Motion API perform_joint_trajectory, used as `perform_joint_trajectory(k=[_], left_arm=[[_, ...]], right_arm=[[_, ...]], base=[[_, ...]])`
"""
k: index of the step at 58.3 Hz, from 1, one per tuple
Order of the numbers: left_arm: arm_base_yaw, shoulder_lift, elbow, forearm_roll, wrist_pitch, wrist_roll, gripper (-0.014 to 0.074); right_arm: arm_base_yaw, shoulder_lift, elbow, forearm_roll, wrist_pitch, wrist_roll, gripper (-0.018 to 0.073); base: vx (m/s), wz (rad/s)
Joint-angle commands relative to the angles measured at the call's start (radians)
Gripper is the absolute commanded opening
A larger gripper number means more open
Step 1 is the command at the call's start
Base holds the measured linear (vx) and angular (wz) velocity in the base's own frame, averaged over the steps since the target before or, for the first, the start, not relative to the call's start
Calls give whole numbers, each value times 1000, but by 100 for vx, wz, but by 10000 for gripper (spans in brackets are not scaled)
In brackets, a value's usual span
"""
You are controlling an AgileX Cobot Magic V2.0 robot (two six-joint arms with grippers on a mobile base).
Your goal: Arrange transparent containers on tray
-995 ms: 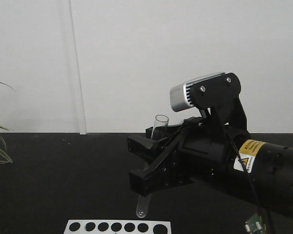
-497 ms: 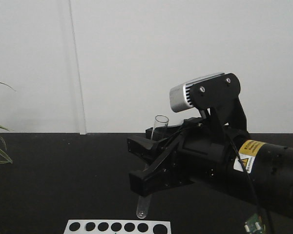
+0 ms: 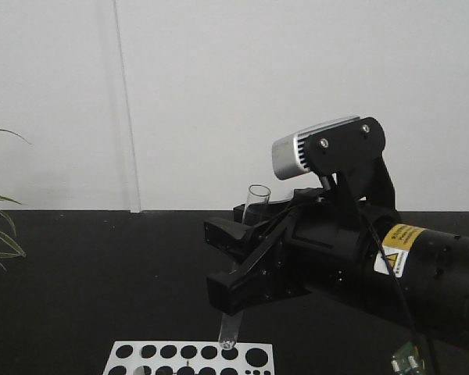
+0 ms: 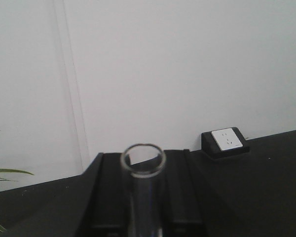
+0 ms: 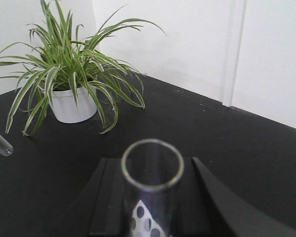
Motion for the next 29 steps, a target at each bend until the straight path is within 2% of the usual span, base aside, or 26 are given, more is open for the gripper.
perform_joint_trajectory(k=[1, 29], left_arm=[[-6, -2, -35, -5, -71, -3, 93], [-6, -2, -35, -5, -67, -3, 93]], right_arm=[[-6, -28, -37, -5, -84, -13, 83], [-6, -28, -37, -5, -84, -13, 83]], base=[[-9, 1], [-17, 5]])
